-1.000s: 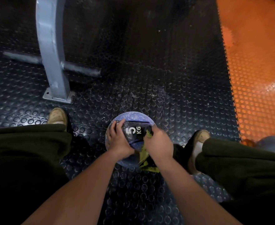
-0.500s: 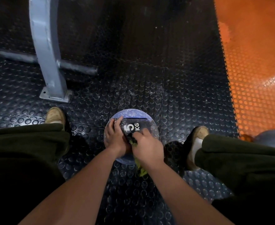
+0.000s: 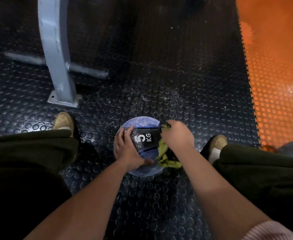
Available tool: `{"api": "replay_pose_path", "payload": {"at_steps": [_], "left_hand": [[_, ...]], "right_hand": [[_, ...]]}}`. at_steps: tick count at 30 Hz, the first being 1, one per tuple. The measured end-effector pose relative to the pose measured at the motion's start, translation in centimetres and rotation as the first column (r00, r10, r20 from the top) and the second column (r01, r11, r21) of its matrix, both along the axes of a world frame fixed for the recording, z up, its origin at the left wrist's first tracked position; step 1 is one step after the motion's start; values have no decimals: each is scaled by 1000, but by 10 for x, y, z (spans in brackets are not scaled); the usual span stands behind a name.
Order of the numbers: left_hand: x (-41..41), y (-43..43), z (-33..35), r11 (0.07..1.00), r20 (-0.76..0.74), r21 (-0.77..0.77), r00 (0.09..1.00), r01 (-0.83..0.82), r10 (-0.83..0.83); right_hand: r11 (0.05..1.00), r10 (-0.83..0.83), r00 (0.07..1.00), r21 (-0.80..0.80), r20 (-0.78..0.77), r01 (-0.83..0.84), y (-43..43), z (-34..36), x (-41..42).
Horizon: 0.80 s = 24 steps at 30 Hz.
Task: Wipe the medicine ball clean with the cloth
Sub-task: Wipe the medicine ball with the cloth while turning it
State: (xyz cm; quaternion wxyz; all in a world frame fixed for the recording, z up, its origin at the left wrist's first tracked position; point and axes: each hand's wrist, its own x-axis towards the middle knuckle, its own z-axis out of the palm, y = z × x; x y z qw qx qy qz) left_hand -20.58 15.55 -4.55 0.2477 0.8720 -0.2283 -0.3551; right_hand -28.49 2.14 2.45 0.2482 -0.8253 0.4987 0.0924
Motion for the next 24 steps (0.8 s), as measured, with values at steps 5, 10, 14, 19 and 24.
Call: {"api": "replay_pose_path", "payload": {"at_steps": [5,10,14,19,24], "left_hand": [[2,-8,1,1000,27,18,1000,-8,7],[-2,-10,7,996,15,72,999,47,-48],[-7,-9,8,984,10,133,993,118,-121],[-1,-6,9,971,-56,139,980,195,-189],[13,-7,18,964,-44,171,979,204,-200]], "right_hand": [[997,70,995,29,-68,-68,15,-1,-4],[996,47,997,83,-54,-43,24,5,-22],[997,23,1000,70,-20,-22,5,11,-11],[979,202,978,0,-45,-202,12,7,10],[961,265,963,-67,-52,-268,33,3,-1]]}}
